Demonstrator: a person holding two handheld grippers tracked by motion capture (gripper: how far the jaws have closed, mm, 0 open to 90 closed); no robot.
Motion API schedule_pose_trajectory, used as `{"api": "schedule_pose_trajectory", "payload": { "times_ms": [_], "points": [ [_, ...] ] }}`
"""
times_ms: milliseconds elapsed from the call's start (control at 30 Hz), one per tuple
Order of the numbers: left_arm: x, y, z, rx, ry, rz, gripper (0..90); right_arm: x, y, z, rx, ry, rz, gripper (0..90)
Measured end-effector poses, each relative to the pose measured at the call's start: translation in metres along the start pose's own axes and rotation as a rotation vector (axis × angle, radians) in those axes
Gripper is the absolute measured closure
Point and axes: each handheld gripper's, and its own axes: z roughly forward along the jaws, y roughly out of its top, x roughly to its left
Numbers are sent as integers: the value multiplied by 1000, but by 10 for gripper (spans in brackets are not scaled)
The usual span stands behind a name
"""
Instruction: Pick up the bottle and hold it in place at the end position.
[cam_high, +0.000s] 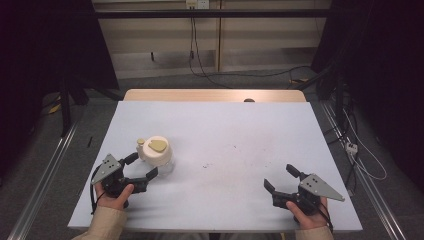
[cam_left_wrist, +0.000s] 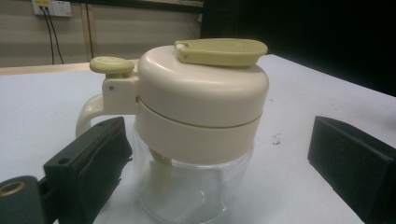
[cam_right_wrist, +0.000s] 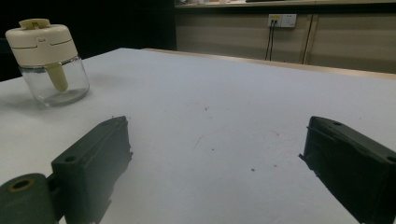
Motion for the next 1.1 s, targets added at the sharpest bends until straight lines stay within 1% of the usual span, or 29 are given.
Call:
{"api": "schedule_pose_trajectory", "payload": {
  "times_ms": [300,333,500,567,600,700,833,933,967,1033,1067,1100],
  "points": [
    [0,0,1,0,2,-2,47,1,0,0,-12,-6,-14,50],
    [0,0,1,1,-1,-1,45,0,0,1,-6,-7,-14,50],
    [1,0,2,6,7,-5,41,1,0,2,-4,-10,-9,50],
    [1,0,3,9,9,-4,41,1,0,2,-3,-8,-14,50],
    [2,-1,5,15,17,-9,40,1,0,2,-6,-10,-11,51],
    [2,-1,7,17,17,-10,38,0,-1,1,-8,-15,-16,51],
    [0,-1,10,34,24,10,39,-1,0,1,-11,-17,-13,52],
    [-1,-2,13,53,34,13,39,0,0,1,-12,-18,-15,53],
    [-1,-2,15,58,45,12,39,0,0,2,-13,-16,-14,54],
    [-1,-3,17,62,46,-1,39,0,0,3,-13,-15,-15,54],
    [-1,-3,19,73,57,-8,39,1,0,3,-12,-15,-16,55],
    [-1,-3,23,66,69,-30,39,1,0,3,-11,-9,-21,56]
  ]
}}
